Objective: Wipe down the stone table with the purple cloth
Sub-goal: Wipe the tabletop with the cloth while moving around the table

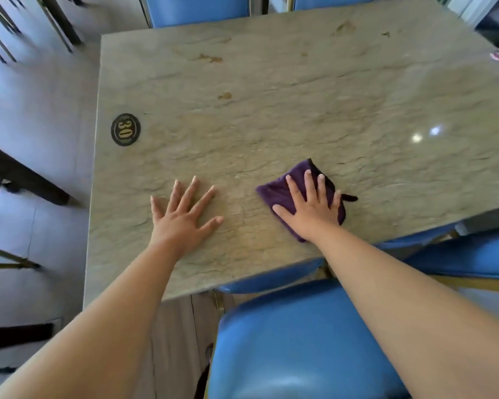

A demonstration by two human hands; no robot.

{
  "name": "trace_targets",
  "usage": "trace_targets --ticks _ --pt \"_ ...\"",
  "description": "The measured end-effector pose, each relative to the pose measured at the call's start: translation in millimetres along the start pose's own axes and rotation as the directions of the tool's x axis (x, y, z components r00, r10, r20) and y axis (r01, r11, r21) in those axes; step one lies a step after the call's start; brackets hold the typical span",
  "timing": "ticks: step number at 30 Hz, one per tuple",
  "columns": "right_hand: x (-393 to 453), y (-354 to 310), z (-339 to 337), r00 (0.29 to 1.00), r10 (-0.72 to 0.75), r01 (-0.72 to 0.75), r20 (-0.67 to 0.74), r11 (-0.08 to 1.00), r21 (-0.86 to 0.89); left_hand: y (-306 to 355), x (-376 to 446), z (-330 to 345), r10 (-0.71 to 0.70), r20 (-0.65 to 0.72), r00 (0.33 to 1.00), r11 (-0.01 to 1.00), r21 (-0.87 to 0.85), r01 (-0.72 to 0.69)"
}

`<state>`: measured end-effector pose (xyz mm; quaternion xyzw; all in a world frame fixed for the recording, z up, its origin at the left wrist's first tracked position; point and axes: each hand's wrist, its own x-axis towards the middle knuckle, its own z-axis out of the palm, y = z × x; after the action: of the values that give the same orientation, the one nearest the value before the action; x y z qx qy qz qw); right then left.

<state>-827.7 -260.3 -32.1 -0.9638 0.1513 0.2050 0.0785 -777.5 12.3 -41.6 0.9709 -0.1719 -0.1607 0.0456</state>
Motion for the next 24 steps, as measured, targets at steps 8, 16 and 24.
trace_targets --ticks 8,16,24 --pt "10 -66 8 0.959 -0.282 0.281 0.003 0.957 -0.073 -6 5 8 -0.05 -0.096 0.994 0.976 -0.217 0.028" --pt "64 -93 -13 0.979 -0.189 0.188 -0.074 0.982 -0.02 -84 74 -23 0.164 -0.308 0.937 0.974 -0.101 -0.204" --pt "132 -203 -21 0.971 0.157 -0.138 -0.179 0.984 0.117 -123 135 -42 0.239 -0.354 0.904 0.888 -0.297 -0.351"
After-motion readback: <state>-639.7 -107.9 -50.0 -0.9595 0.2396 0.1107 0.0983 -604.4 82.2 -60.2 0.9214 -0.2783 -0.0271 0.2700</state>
